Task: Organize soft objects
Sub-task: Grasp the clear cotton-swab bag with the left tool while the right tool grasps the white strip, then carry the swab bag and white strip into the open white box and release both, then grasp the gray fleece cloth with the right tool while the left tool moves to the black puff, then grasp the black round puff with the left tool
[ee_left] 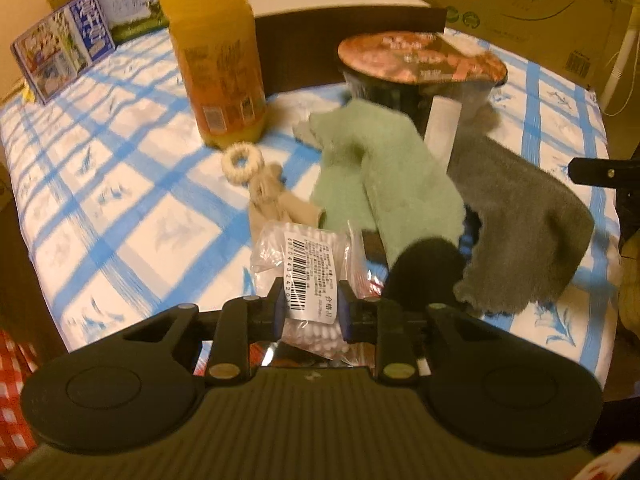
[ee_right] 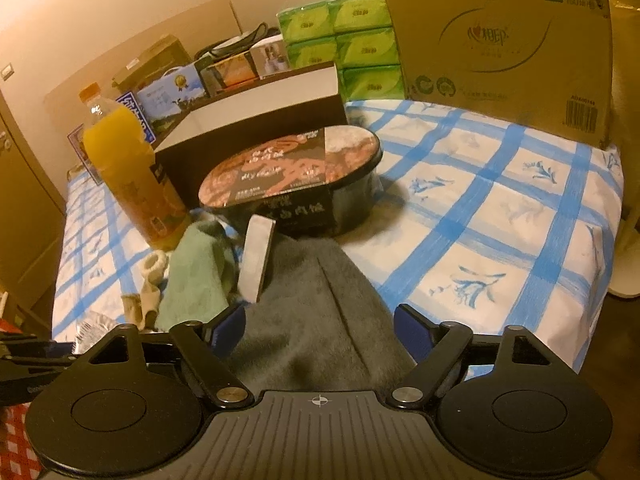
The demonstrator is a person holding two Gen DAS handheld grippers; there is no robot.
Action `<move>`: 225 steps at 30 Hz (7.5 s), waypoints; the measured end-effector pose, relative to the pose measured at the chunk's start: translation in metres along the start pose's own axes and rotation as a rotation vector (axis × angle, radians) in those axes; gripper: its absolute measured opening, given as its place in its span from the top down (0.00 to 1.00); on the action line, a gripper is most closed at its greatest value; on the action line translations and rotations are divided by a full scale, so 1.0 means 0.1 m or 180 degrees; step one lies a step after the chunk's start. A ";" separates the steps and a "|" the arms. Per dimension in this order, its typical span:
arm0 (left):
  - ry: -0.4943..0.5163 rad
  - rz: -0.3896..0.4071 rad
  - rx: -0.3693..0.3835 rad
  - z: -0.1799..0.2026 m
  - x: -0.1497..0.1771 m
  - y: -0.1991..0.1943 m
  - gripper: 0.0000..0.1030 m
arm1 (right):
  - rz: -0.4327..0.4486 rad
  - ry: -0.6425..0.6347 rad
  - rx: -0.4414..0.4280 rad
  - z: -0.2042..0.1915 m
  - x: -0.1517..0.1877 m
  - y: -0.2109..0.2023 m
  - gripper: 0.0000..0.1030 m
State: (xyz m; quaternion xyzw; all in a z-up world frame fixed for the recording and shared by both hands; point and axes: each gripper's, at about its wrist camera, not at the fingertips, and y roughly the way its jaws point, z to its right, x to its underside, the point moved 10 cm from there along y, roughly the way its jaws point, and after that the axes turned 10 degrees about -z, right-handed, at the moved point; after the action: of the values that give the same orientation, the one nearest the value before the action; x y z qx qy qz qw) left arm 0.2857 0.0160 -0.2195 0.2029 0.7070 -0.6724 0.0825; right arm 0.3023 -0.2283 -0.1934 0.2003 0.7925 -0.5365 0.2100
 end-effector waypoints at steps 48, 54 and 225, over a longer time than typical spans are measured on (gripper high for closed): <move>-0.0303 0.0319 -0.0148 -1.47 -0.70 0.34 0.77 | -0.0018 0.0231 0.0318 -0.62 -0.62 0.79 0.77; -0.0206 0.0493 -0.0255 -1.79 -1.06 0.27 0.77 | 0.0046 0.0016 0.0154 -0.73 -0.90 0.49 0.77; 0.0279 0.0041 0.0709 0.12 0.01 -0.05 0.58 | -0.0327 -0.0157 0.0309 0.02 0.02 -0.23 0.93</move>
State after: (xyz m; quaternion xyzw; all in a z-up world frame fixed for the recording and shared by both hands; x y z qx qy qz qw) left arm 0.2809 0.0044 -0.2164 0.2446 0.6295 -0.7368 0.0328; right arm 0.2885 -0.2379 -0.1780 0.1560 0.7693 -0.5891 0.1916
